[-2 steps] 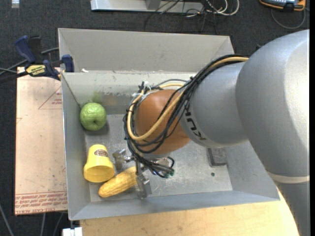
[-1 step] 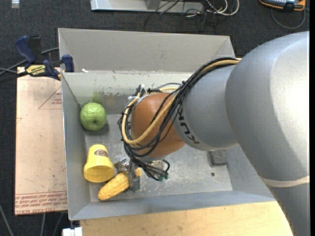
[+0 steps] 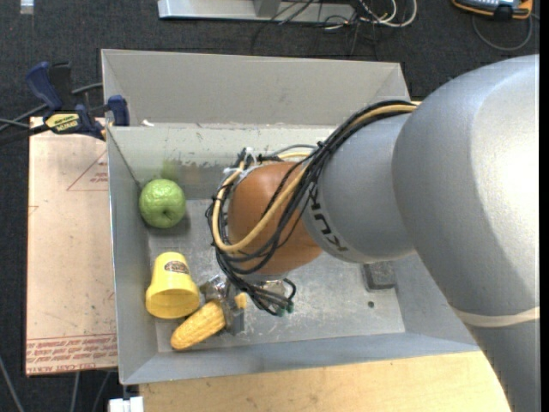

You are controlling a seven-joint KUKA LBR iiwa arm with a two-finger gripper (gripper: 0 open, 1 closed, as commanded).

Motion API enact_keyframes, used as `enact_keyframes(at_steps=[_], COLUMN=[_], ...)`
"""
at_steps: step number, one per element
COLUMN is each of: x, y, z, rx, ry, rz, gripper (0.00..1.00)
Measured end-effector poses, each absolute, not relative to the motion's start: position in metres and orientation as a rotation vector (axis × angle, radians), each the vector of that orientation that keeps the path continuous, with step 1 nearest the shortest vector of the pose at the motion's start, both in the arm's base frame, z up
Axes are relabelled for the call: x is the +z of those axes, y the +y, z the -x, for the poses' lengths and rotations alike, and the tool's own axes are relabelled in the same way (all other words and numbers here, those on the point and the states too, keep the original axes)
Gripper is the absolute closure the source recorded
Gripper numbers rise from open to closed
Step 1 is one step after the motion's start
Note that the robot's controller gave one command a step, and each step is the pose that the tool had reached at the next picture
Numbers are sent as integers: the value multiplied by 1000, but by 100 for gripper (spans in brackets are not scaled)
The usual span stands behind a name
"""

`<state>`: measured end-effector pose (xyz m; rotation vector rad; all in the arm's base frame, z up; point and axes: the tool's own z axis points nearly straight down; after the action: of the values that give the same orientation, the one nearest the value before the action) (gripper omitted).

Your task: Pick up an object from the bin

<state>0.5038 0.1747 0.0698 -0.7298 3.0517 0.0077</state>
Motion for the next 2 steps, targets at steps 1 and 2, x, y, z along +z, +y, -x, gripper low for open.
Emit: enact_keyframes(at_steps=[1,2], x=[71,78], y=[175,174], z=[-504,-502], rx=[8,7], ry=[3053,3058], rz=[729,731], gripper=[100,100])
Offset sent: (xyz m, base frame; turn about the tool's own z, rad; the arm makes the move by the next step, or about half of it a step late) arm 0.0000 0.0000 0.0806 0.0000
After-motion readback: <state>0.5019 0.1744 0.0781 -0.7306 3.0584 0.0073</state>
